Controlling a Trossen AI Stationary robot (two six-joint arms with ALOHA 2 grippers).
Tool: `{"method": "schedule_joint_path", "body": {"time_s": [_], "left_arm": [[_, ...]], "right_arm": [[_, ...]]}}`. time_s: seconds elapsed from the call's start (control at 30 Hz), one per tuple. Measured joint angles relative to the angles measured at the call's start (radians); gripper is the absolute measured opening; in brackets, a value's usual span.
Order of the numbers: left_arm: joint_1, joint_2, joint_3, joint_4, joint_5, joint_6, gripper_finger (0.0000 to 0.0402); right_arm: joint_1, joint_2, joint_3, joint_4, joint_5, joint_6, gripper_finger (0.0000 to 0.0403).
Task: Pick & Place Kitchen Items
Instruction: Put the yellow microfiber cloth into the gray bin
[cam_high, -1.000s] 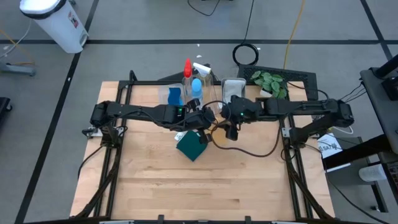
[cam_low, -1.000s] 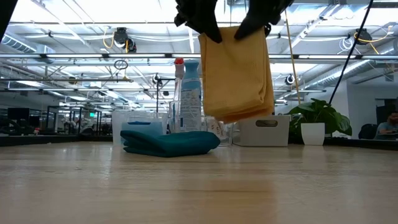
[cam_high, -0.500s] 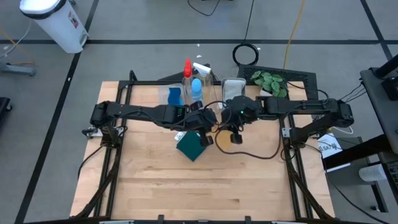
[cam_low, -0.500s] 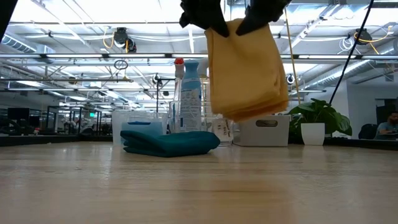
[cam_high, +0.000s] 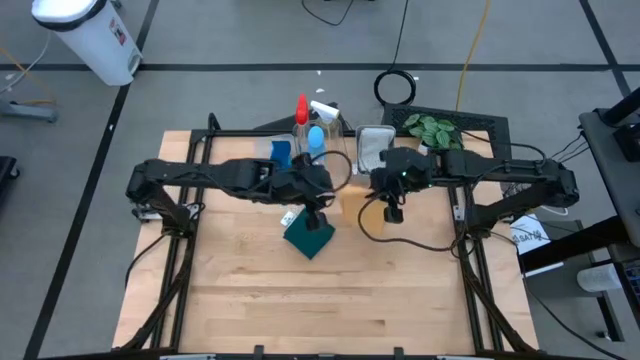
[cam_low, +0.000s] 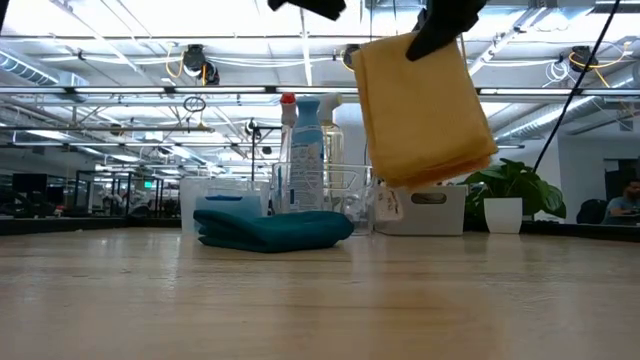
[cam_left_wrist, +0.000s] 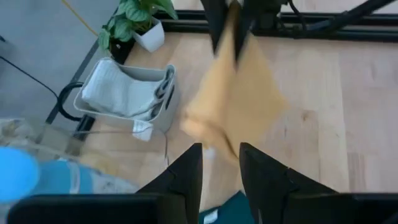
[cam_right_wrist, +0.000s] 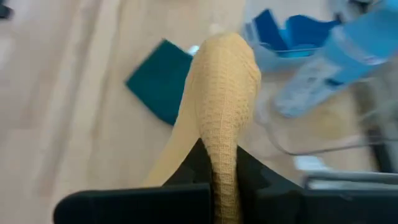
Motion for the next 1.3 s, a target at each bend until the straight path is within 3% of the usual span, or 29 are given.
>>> {"method": "schedule_joint_path", "body": {"time_s": [0.33, 0.6, 0.7, 0.87, 1.3], "left_arm": [[-0.007, -0.109, 0.000, -0.056, 0.020, -0.006, 0.0113], [-0.007, -0.118, 0.000, -0.063, 0.050, -0.006, 0.0113], [-0.006, -0.118, 0.000, -0.064, 0.051, -0.005, 0.0113], [-0.006, -0.118, 0.000, -0.064, 0.051, 0.002, 0.0113], [-0.006, -0.118, 0.000, -0.064, 0.052, 0.035, 0.0113]], "right_arm": [[-0.241, -0.060, 0.000, -0.043, 0.009, -0.281, 0.0001], [-0.533, -0.010, 0.000, -0.032, -0.200, -0.459, 0.0001], [-0.610, 0.022, 0.000, -0.001, -0.226, -0.518, 0.0000], [-0.686, 0.094, 0.000, 0.058, -0.246, -0.576, 0.0000], [-0.748, 0.334, 0.000, 0.225, -0.240, -0.681, 0.0002]]}}
